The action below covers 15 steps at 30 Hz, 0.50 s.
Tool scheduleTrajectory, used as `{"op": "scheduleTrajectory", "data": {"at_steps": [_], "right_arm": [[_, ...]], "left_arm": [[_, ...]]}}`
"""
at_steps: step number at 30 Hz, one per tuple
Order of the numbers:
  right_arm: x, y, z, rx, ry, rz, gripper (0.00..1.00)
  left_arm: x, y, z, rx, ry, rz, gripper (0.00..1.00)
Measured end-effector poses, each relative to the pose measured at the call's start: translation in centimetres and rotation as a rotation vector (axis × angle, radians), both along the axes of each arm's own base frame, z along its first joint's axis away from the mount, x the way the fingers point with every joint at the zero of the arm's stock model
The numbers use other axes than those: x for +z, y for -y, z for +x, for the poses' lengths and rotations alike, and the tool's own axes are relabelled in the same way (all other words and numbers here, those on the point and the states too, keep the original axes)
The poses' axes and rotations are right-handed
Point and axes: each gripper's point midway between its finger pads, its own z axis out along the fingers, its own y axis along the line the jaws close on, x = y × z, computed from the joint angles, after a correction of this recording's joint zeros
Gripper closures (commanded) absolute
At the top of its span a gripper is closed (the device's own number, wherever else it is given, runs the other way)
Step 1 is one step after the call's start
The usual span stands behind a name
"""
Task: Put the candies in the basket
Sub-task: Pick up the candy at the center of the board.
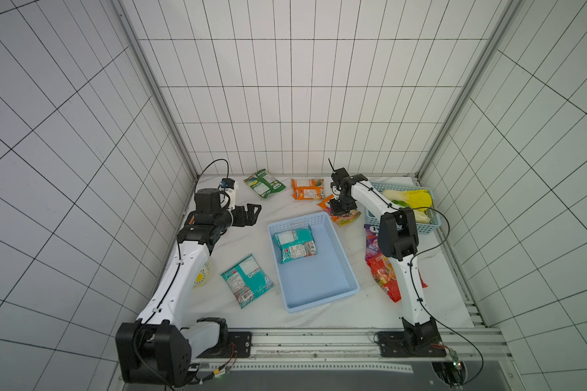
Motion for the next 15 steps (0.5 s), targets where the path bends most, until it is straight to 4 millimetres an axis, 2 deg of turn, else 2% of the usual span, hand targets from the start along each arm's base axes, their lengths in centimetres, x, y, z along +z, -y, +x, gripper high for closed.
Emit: {"op": "scheduleTrajectory", "data": {"at_steps": [7,15], "right_arm": [[1.2,0.4,-0.7,0.004,0.001,0.000,1.00],[6.1,1.6,-0.9,-0.006,0.085,0.015,1.00]], "left_arm": [[0.1,0.0,0.0,0.001,0.002,0.000,0.02],[0.2,0.0,-0.1,0.001,0.005,-0.006,0.02]]}}
